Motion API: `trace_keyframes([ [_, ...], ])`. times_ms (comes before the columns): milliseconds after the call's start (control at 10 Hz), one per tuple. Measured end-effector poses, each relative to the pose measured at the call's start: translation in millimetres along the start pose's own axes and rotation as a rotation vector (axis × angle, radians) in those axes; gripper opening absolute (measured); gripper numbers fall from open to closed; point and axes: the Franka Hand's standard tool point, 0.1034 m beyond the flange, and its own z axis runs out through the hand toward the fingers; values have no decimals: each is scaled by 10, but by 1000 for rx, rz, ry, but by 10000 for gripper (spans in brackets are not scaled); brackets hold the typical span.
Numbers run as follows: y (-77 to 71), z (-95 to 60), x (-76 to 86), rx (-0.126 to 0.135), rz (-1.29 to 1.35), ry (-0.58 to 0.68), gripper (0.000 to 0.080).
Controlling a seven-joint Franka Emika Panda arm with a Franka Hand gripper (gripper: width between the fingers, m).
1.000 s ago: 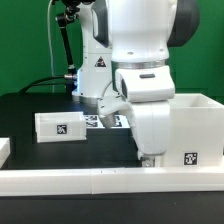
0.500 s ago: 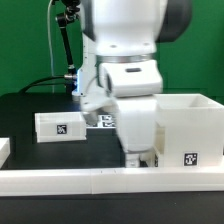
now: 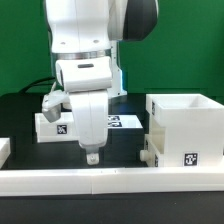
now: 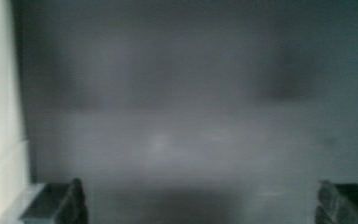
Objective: Assemble drawer
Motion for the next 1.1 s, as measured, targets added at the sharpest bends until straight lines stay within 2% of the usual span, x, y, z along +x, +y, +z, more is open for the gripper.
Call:
trace_keyframes([
  [400, -422, -236, -113, -9, 71, -24, 649],
  [1100, -454, -249, -77, -10, 458, -22, 649],
])
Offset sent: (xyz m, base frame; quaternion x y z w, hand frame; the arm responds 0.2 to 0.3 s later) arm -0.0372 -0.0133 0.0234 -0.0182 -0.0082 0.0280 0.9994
